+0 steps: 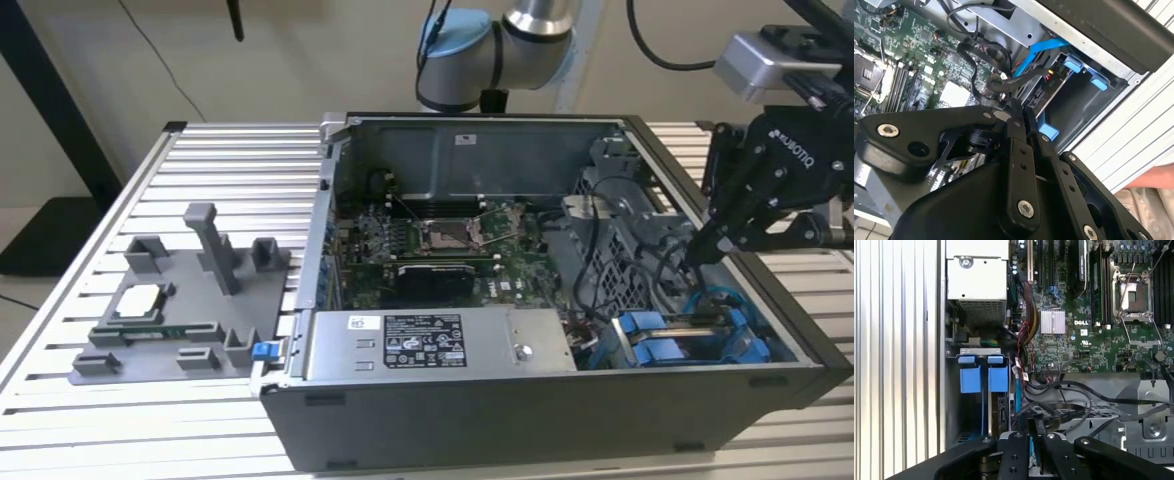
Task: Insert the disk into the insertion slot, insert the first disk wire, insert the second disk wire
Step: 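Insert the second disk wire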
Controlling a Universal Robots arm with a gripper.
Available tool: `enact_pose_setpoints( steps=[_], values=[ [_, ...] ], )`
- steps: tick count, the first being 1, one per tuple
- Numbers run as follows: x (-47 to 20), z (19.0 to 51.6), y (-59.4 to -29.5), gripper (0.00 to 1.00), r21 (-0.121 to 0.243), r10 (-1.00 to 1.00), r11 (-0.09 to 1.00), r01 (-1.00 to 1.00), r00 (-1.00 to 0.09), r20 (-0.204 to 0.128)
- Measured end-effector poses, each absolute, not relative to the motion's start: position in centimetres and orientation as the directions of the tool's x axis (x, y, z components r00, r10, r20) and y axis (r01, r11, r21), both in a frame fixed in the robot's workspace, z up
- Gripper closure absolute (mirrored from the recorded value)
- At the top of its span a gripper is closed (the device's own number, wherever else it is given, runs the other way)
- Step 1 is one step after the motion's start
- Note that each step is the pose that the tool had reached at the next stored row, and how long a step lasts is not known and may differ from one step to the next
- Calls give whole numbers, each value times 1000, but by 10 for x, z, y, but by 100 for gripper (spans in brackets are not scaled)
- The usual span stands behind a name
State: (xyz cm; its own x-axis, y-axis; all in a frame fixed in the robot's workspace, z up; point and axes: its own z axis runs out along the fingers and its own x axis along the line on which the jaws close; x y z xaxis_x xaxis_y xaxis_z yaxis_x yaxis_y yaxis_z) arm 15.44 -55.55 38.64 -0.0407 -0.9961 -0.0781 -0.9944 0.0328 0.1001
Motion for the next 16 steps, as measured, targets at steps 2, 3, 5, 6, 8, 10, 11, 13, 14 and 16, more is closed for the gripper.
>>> enact_pose_setpoints(
  steps=[2,3,5,6,8,10,11,13,14,16],
  values=[
    [152,386,-558,100,99,-996,33,-995,-41,-81],
    [151,386,-560,100,99,-996,32,-995,-41,-83],
    [149,386,-564,100,98,-995,32,-995,-41,-87],
    [148,386,-566,100,98,-995,32,-995,-41,-89],
    [146,386,-570,100,97,-995,31,-995,-40,-93],
    [143,386,-575,100,96,-995,31,-995,-40,-96],
    [142,386,-577,100,95,-994,31,-995,-40,-97],
    [140,386,-580,100,94,-994,31,-995,-40,-100],
    [138,386,-582,100,93,-994,31,-995,-40,-101],
    [137,386,-583,100,86,-994,30,-996,-39,-104]
  ],
)
